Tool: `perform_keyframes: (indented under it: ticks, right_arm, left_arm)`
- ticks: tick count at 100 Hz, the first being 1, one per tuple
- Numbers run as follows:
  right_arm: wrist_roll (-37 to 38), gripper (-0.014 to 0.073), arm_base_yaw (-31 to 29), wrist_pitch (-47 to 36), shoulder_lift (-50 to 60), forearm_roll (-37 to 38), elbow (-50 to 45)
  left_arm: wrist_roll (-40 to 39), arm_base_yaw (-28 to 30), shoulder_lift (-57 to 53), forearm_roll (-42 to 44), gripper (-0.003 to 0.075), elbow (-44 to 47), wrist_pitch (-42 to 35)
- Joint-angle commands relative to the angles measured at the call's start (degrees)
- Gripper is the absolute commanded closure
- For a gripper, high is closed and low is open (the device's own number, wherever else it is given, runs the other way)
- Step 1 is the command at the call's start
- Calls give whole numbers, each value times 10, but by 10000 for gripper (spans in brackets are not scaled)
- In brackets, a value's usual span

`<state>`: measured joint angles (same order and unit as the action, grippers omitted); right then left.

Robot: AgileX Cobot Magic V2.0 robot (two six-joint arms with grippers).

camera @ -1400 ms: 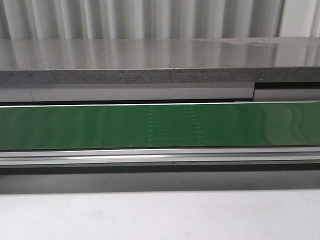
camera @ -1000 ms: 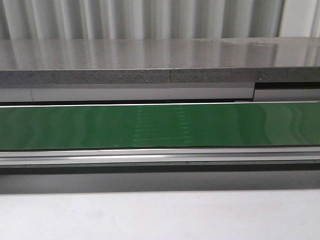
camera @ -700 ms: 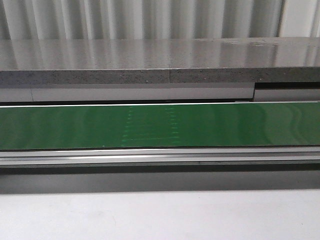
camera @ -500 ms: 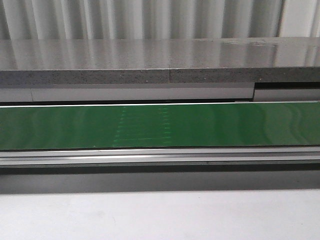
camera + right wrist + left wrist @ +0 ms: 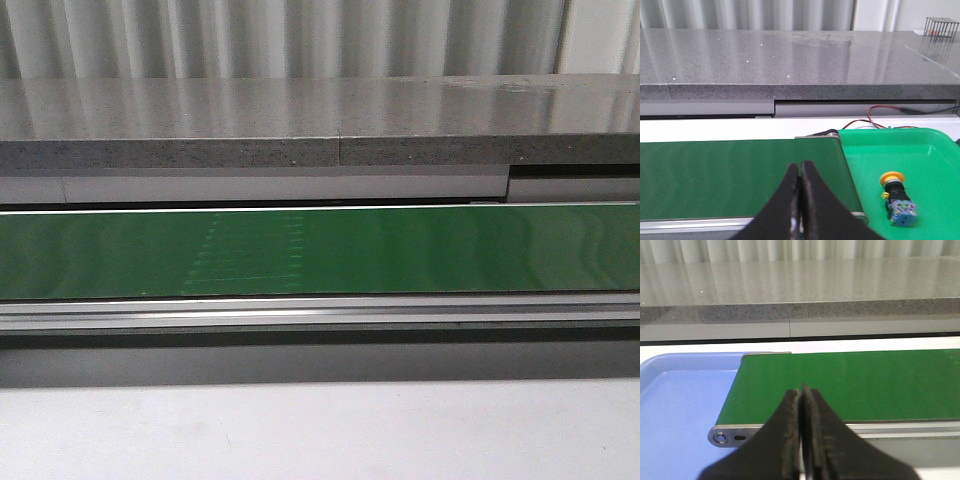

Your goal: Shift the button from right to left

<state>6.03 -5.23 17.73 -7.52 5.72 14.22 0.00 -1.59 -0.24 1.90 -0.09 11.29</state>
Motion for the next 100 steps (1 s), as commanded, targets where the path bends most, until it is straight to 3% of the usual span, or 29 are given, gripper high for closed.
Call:
perform_keyframes:
  ticks: [1, 54, 66, 85, 100]
  right_arm:
    - [0, 661, -3, 9, -66, 15, 67]
    - [0, 641, 0, 262, -419, -28, 293]
    - [0, 498, 0, 309, -497, -41, 348]
    - [0, 118, 0, 325, -591, -42, 406]
    - [0, 104, -18, 312, -649, -42, 439]
  left_arm:
    - [-5, 1, -21, -1, 740, 14, -44]
    - [-5, 1, -21, -1, 740, 14, -44]
    - [-5, 1, -21, -1, 740, 14, -44]
    - [-5, 1, -21, -1, 740, 14, -44]
    - [-5, 1, -21, -1, 740, 14, -44]
